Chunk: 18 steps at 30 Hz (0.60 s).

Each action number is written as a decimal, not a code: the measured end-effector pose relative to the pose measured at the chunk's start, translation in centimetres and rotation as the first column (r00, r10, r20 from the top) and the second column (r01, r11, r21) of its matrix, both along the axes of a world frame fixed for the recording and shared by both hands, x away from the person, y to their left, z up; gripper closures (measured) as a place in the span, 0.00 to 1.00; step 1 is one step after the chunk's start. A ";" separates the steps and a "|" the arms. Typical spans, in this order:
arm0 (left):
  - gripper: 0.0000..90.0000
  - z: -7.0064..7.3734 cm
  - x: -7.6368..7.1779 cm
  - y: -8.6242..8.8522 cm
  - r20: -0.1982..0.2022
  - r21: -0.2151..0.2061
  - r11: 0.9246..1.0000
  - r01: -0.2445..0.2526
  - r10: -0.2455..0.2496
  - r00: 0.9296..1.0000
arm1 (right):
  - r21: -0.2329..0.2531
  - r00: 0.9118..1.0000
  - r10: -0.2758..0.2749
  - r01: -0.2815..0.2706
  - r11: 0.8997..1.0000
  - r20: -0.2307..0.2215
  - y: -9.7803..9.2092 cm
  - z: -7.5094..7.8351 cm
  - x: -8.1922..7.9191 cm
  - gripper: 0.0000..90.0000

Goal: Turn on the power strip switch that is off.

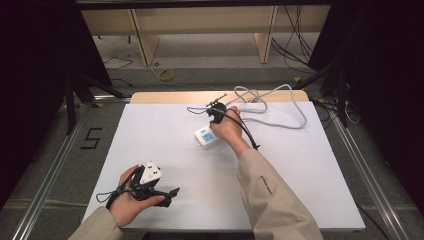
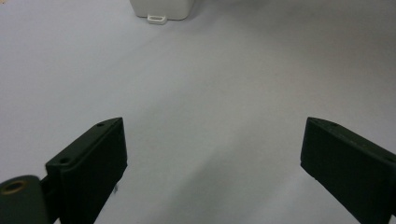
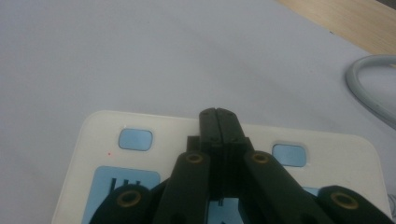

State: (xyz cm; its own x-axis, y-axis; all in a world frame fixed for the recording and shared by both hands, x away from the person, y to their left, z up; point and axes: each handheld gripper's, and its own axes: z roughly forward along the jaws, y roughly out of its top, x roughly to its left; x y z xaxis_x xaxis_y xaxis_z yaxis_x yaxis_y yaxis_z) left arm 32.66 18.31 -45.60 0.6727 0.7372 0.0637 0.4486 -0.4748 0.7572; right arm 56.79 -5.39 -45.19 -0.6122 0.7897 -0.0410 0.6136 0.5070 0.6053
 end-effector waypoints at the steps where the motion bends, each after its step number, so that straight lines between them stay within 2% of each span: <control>1: 0.08 0.0 0.0 0.0 0.000 0.000 1.000 -0.001 0.001 1.000 | 0.006 1.000 -0.003 0.003 1.000 0.003 0.0 0.0 0.0 1.00; 7: 0.08 0.1 0.0 0.1 -0.001 0.003 1.000 0.000 0.000 1.000 | 0.004 1.000 -0.014 0.014 1.000 0.003 0.1 0.0 -0.1 1.00; 10: 0.08 0.1 0.0 0.1 -0.002 0.001 1.000 -0.002 0.002 1.000 | 0.030 1.000 -0.026 0.026 0.999 -0.009 -0.1 0.1 0.0 1.00; 18: 0.08 0.1 0.0 0.1 -0.003 0.002 1.000 -0.007 0.007 1.000 | 0.045 0.999 -0.017 0.015 0.999 0.038 -0.5 1.0 -0.5 1.00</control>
State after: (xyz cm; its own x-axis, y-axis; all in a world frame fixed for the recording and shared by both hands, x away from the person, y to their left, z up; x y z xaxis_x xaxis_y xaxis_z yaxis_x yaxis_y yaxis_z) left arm 32.69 18.41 -45.52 0.6675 0.7420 0.0627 0.4547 -0.4728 0.7548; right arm 56.29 -5.84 -44.18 -0.5982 0.8008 -0.0290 0.5971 0.4696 0.6503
